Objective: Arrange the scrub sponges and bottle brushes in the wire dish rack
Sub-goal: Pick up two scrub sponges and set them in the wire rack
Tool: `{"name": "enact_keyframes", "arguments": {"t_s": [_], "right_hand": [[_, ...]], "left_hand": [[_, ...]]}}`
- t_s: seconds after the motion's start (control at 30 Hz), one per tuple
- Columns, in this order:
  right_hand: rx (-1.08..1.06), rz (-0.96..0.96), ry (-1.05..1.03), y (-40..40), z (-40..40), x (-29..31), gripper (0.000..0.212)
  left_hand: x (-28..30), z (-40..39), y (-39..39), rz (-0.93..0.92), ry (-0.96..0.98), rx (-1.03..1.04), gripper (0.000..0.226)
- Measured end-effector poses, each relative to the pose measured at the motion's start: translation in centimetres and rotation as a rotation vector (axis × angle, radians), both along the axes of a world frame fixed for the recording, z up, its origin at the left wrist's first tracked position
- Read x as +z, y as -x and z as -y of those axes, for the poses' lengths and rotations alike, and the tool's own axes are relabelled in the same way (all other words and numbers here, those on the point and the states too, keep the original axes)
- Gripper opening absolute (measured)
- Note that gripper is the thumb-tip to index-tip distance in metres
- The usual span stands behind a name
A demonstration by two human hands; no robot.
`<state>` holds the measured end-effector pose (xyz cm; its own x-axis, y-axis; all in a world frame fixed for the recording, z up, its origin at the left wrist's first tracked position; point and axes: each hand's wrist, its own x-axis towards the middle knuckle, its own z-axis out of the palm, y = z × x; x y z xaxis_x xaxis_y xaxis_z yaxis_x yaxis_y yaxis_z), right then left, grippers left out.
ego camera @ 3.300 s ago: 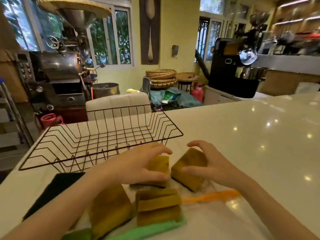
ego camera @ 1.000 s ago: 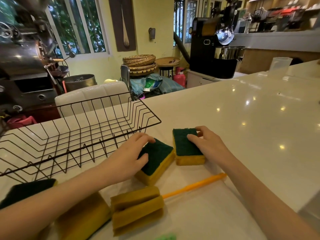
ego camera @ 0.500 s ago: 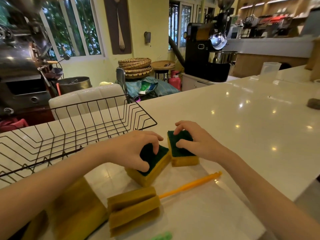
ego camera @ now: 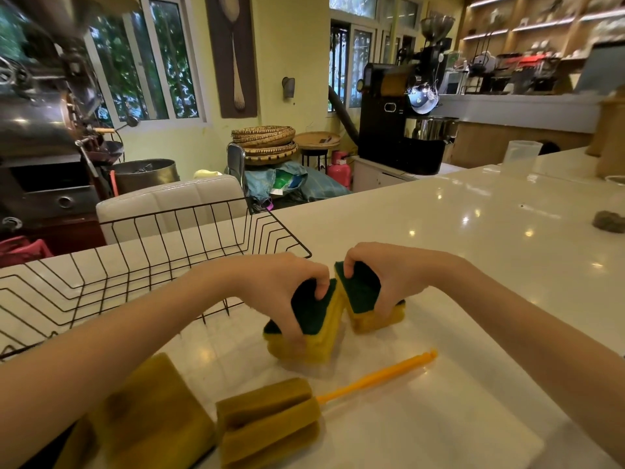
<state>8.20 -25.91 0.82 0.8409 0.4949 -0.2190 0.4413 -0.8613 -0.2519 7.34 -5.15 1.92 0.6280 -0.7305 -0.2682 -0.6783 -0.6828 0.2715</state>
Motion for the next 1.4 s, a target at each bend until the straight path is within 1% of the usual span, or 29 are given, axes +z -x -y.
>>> {"name": "enact_keyframes", "arguments": {"t_s": [0.2, 0.33, 0.5, 0.63, 0.8, 1.0, 1.23, 1.4], "right_hand": [[-0.025, 0.035, -0.068, -1.4, 0.4, 3.6, 0.061], [-0.026, 0.060, -0.132, -2.9, -0.7, 6.3, 0.063], [0.053, 0.116, -0.214, -6.2, -4.4, 8.5, 0.059], [0.112, 0.141, -0.239, -9.0, -8.3, 8.4, 0.060], [0.186, 0.097, -0.240, -11.9, -13.0, 6.2, 0.064], [0.225, 0.035, -0.211, -14.0, -17.0, 3.5, 0.066], [0.247, -0.012, -0.083, -15.2, -19.3, 0.1, 0.068], [0.250, -0.025, -0.058, -15.7, -20.0, -0.8, 0.070]], "left_hand": [[5.0, -1.2, 0.7, 0.020, 0.239, 0.064, 0.045], [7.0, -3.9, -0.3, 0.091, 0.304, 0.155, 0.045], [7.0, -8.4, -3.0, 0.147, 0.234, 0.331, 0.041], [5.0, -11.8, -5.6, 0.249, 0.135, 0.468, 0.050], [1.3, -14.4, -8.1, 0.209, 0.030, 0.590, 0.050], [-0.9, -16.2, -9.6, 0.240, -0.012, 0.637, 0.054], [-2.3, -16.4, -9.9, 0.172, 0.027, 0.627, 0.047], [-2.8, -16.4, -10.0, 0.155, 0.029, 0.644, 0.049]]}}
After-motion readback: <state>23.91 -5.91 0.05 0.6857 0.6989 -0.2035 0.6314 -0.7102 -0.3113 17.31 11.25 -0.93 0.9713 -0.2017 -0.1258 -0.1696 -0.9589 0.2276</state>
